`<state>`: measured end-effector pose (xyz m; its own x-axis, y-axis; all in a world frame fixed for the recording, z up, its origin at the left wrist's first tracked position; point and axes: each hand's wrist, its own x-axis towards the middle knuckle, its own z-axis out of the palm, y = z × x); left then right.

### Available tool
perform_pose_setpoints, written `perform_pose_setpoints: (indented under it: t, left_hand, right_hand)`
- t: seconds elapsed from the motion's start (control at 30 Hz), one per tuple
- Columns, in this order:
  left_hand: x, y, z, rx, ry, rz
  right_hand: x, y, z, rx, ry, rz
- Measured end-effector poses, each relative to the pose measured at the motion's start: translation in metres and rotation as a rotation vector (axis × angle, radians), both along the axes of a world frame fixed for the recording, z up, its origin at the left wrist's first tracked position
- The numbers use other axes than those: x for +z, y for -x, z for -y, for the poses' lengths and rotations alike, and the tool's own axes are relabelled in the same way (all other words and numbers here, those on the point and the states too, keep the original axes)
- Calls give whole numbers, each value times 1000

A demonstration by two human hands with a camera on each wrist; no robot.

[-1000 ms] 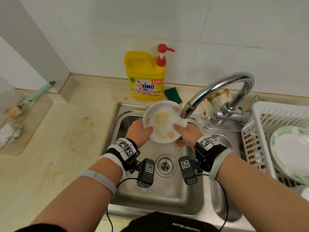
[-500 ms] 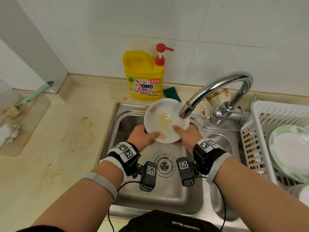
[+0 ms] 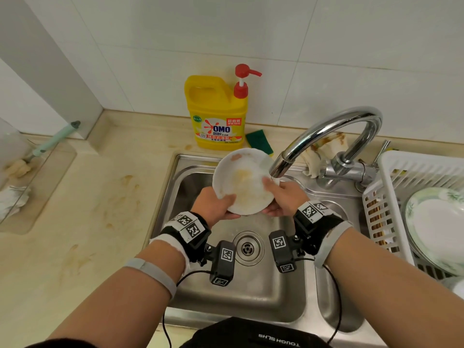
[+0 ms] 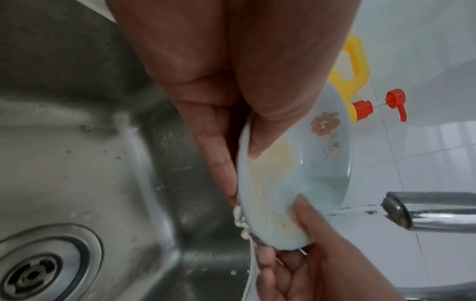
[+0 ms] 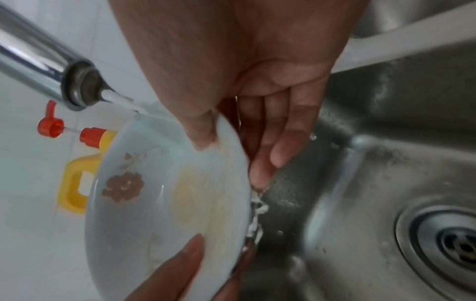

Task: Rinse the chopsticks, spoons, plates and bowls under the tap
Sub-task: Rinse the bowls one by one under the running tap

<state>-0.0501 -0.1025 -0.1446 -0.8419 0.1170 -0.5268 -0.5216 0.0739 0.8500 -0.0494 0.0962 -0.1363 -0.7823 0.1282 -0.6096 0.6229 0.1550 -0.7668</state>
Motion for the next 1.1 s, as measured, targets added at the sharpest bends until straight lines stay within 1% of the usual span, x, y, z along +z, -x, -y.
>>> perform_pose_setpoints:
  t: [0.1,0.2,0.27,0.4,0.53,0.63,0.7,0.8,0.87,0.97,1.03,1.1]
  left_hand:
    - [1,2,0,-31,42,-34]
    - [0,5,1,-66,100,-61]
    - [1,6,3,-82,144,-74]
    - [2,7,6,-109,197,-84]
    - [2,7,7,-174,274,-138]
    - [3,7,6,-184,284,-157]
    - [5,8,4,-190,292,-172]
    - [6,10,5,-205,347,-207]
    - [5,11,6,-215,378,-223]
    - [5,12,6,-216,403,-237]
    - [5,13,6,-223,433,-254]
    - [4,14,6,-227,456,-267]
  right_hand:
    - [2,6,-1,21,-70,38]
    - [0,2,1,48,-50,47]
    - [-8,-2,1,83,-27,25]
    - [-16,-6,-2,142,-46,-27]
    - [-4,-1,-2,49,-48,0]
    - [5,1,-1,23,-76,11]
    - [6,-3,-2,37,-93,-22]
    - [-1,-8,-4,135,-136,-89]
    - [-4,-7,-4,124,-104,-63]
    - [4,-3,-1,12,-11,41]
    - [8,0,-1,-4,-25,51]
    - [7,-1,-2,3,-41,22]
